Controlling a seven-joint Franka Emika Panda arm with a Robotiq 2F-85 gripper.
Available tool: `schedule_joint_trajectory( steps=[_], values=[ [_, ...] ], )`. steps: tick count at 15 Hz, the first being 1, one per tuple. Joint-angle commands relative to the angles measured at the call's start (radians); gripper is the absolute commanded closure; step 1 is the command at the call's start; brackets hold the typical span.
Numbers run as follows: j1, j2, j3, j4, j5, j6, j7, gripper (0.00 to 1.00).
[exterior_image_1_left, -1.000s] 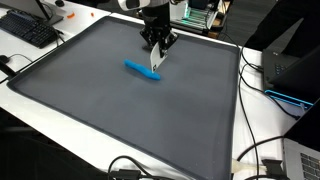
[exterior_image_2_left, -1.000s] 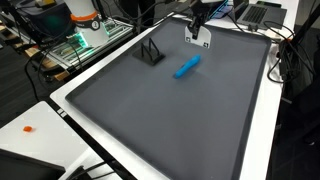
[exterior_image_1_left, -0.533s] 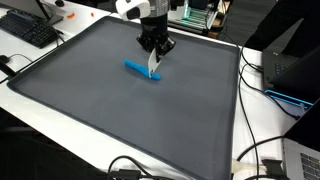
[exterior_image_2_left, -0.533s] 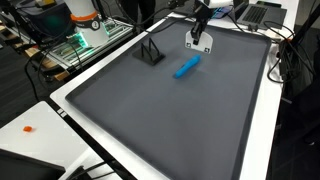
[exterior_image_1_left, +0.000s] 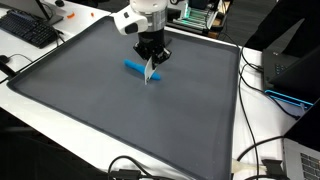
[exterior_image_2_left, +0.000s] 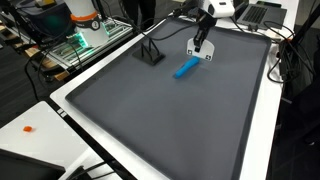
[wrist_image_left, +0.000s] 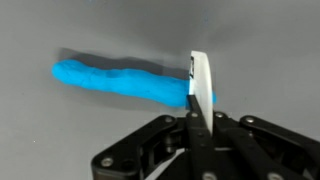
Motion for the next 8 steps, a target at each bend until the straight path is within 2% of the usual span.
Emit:
schedule_joint_trajectory(
  steps=[1, 8],
  values=[
    [0.032, 0.043, -0.031, 0.039, -0.053, -0.015, 0.044, 0.99],
    [0.035, 0.063, -0.037, 0.032, -0.053, 0.000, 0.039, 0.99]
  ],
)
